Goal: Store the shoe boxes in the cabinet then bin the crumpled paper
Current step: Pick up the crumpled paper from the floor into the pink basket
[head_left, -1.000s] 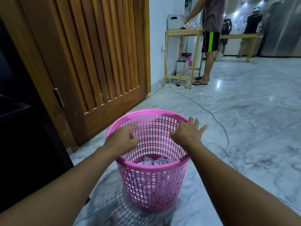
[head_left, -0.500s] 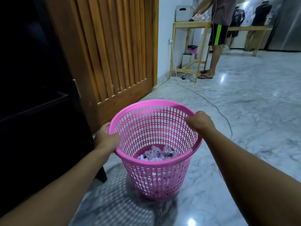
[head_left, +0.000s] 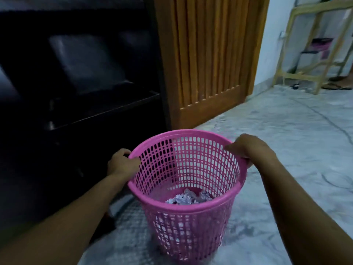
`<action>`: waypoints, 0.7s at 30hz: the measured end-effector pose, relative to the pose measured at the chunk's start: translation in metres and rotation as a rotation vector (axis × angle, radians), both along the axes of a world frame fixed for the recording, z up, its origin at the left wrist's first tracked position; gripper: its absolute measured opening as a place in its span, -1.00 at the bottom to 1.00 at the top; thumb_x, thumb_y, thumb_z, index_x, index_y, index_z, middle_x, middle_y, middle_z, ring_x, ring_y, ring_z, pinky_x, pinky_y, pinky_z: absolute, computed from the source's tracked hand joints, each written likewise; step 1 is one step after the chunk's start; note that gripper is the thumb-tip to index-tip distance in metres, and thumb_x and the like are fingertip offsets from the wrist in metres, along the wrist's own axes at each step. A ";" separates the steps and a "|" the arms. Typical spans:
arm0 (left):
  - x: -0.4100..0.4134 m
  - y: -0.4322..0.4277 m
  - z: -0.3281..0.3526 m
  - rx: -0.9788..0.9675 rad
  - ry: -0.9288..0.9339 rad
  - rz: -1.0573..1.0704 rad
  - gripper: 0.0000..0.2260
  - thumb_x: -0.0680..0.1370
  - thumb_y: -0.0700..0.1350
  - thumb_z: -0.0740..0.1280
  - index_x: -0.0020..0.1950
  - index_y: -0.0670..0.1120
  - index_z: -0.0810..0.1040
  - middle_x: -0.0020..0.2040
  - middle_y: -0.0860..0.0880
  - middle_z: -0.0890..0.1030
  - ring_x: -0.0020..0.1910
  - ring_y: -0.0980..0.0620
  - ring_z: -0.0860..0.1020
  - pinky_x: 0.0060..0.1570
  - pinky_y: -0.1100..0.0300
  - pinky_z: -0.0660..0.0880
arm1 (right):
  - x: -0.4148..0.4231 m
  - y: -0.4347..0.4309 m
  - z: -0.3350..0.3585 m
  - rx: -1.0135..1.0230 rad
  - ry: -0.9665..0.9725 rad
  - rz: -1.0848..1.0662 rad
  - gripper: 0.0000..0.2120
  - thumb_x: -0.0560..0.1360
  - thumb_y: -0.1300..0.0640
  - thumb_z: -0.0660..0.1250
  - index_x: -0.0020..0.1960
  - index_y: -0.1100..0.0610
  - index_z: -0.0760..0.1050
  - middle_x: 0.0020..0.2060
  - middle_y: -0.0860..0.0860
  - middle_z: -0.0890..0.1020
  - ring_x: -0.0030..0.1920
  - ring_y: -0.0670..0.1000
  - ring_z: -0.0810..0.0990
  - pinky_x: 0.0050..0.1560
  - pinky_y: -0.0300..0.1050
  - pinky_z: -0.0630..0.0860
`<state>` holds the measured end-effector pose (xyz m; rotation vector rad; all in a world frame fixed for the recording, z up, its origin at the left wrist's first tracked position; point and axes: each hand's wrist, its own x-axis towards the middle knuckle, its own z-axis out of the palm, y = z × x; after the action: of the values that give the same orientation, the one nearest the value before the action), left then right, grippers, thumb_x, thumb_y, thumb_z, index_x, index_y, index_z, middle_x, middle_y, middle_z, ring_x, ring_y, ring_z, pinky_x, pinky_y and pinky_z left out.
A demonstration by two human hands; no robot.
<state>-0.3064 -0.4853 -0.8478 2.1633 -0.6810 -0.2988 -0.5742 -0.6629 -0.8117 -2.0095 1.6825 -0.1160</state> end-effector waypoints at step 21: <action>0.000 0.087 -0.041 -0.290 0.271 0.464 -0.75 0.58 -0.16 0.20 0.22 -0.22 0.45 -0.15 -0.16 0.51 -0.34 -0.05 0.44 -0.38 0.16 0.36 | 0.095 0.056 -0.056 -0.067 -0.400 0.191 -0.51 0.53 -0.03 0.32 0.39 0.14 0.39 -0.02 0.08 0.60 -0.16 0.08 0.63 -0.20 -0.07 0.58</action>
<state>-0.3060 -0.3987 -0.8892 1.8879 -0.0547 -0.2214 -0.4791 -0.6068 -0.8679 -2.0198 1.2470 -0.4786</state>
